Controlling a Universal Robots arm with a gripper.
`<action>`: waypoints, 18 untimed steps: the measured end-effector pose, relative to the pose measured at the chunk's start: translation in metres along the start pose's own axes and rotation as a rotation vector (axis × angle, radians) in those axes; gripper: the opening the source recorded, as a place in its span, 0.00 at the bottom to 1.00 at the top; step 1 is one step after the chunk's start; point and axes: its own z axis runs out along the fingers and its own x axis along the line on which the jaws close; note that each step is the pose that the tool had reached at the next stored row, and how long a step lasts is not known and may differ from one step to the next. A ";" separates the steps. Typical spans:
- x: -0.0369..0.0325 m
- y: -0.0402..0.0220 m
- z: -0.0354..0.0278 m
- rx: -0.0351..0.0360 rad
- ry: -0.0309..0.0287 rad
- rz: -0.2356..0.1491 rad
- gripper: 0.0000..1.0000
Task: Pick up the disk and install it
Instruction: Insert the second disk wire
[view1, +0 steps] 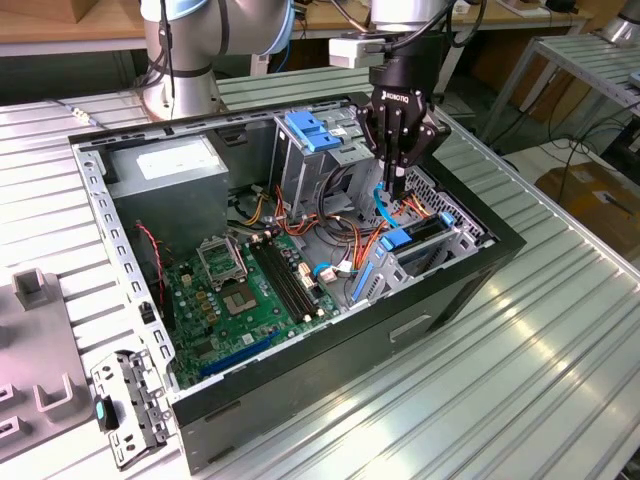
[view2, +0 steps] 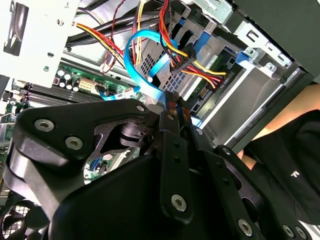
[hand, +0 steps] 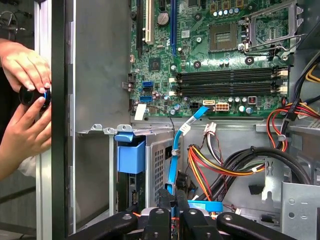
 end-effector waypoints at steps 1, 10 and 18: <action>0.0000 0.0000 0.0000 0.0000 0.0000 0.000 0.16; 0.0131 0.0042 0.0064 0.0065 -0.0100 0.000 0.16; 0.0356 0.0051 0.0171 0.0191 -0.0459 0.005 0.16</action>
